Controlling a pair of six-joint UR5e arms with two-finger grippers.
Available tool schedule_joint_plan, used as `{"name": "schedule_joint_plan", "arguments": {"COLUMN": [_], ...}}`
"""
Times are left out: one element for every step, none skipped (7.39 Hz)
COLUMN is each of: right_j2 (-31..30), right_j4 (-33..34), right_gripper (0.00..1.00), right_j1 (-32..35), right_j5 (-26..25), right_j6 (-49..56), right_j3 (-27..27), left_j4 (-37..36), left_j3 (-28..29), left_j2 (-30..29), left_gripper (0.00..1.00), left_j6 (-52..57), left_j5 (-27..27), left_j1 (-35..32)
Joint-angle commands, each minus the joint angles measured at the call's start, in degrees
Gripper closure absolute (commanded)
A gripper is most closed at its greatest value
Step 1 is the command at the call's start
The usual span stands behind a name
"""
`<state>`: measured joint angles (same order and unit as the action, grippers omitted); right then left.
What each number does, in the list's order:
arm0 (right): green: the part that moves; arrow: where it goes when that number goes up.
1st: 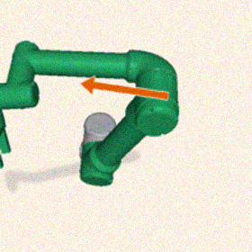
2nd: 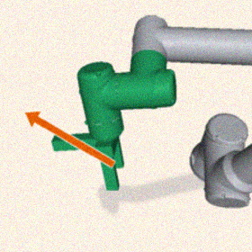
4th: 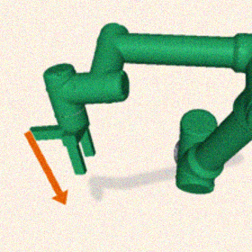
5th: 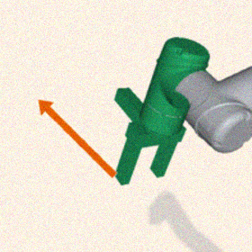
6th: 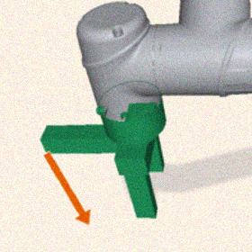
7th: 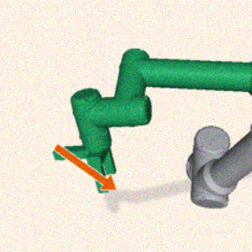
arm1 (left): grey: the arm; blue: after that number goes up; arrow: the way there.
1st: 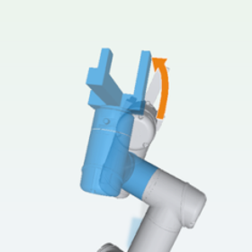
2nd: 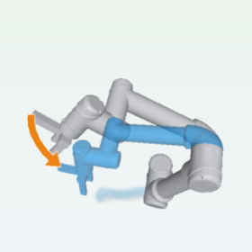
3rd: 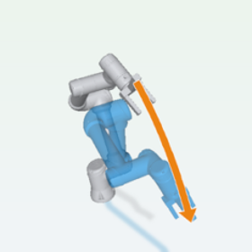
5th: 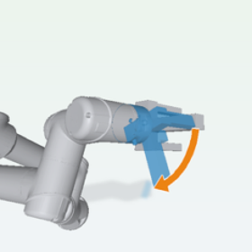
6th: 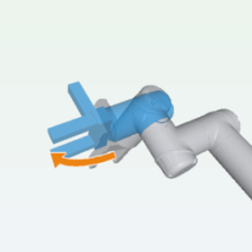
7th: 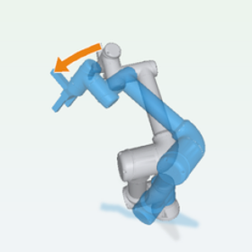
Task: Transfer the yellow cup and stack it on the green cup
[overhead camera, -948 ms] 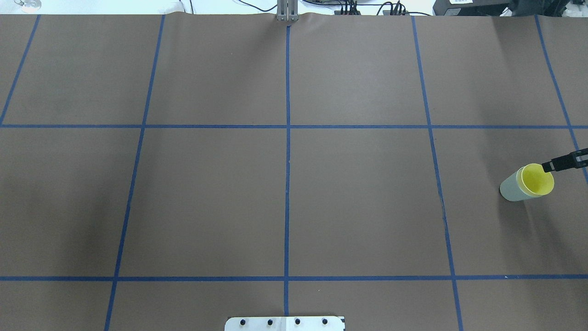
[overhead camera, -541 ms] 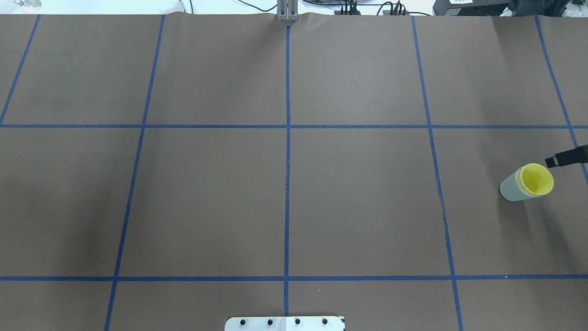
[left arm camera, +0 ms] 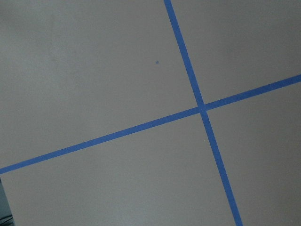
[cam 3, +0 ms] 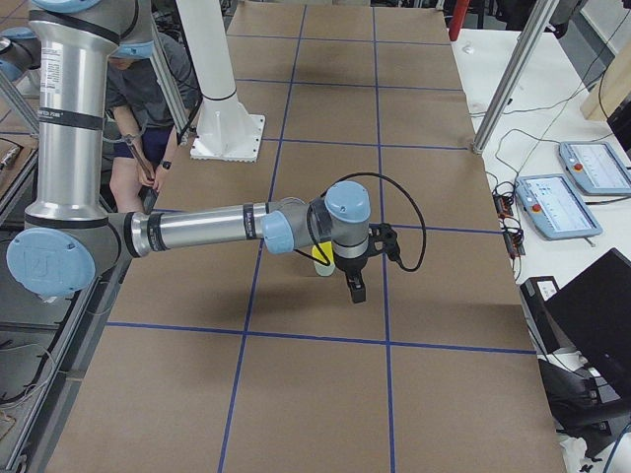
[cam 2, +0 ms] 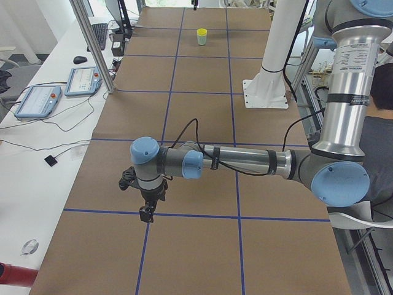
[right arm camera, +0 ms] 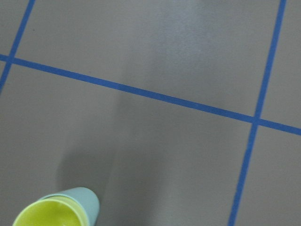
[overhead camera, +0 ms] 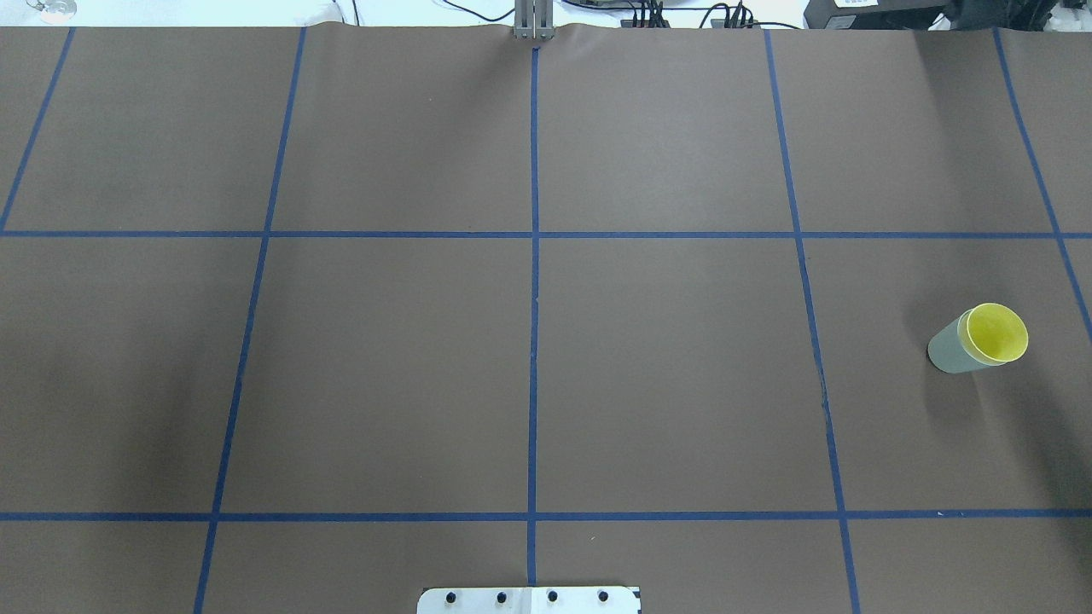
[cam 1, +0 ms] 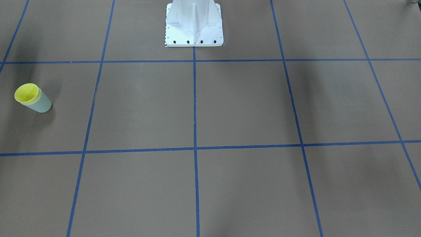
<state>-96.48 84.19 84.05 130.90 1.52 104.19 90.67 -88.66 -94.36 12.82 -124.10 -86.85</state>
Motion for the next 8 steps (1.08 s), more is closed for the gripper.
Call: {"name": "schedule_joint_plan", "arguments": {"right_j2": [-1.7,-2.4,-2.5,-2.5,-2.5,-2.6,-2.6,-2.7], "right_j4": [3.2,3.1,3.1,3.1,3.1,3.1,3.1,3.1], "right_gripper": [0.01,0.01,0.01,0.01,0.01,0.01,0.01,0.00], "right_j1": [5.2,5.2,5.2,5.2,5.2,5.2,5.2,5.2], "right_j5": [-0.4,-0.5,-0.4,-0.3,-0.2,-0.1,-0.1,0.0], "right_j6": [6.8,6.8,6.7,6.7,6.7,6.7,6.7,6.7], "right_j3": [-1.6,-1.8,-3.0,-3.3,-3.3,-3.2,-3.2,-3.2], "left_j4": [-0.5,-1.5,-3.1,-3.0,-2.7,-3.0,-2.4,-2.3], "left_j3": [0.4,0.4,0.4,-0.2,-0.7,-2.8,-7.0,-8.1], "left_j2": [0.2,0.1,-0.3,0.1,0.3,0.4,5.1,6.7], "left_gripper": [0.00,0.00,0.00,0.00,0.00,0.00,0.00,0.00], "left_j6": [1.0,1.0,1.0,1.1,1.2,1.2,1.0,0.6], "left_j5": [-0.4,-6.3,-7.5,-8.2,-8.2,-8.2,-8.3,-8.3], "left_j1": [-0.7,-2.3,-2.4,-2.7,-3.0,-3.4,-3.7,-3.8]}}
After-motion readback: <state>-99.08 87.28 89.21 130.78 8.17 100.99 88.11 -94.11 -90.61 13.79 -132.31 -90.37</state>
